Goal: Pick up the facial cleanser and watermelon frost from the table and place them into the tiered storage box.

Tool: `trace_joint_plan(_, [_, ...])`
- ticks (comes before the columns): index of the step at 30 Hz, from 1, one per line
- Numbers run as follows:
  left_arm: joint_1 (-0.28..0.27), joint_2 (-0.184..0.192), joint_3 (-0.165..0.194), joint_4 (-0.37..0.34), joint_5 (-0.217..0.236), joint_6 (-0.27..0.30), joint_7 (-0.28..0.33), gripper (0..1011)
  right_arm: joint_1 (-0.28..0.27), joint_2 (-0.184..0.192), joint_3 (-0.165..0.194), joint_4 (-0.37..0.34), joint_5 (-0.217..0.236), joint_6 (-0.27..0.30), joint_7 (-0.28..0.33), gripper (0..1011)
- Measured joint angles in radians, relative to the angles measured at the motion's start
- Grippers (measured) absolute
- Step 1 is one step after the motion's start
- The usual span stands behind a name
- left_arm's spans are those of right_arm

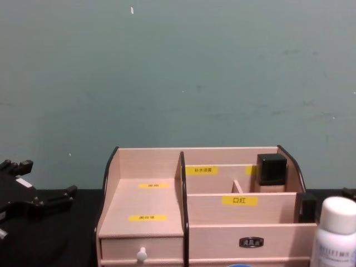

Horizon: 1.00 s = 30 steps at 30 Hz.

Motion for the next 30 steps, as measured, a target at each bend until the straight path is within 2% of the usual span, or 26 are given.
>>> trace_joint_plan(30, [0.0, 0.0, 0.0, 0.0, 0.0, 0.0, 0.0, 1001, 0.0, 0.0, 0.0, 0.0, 0.0, 0.0, 0.0, 1003])
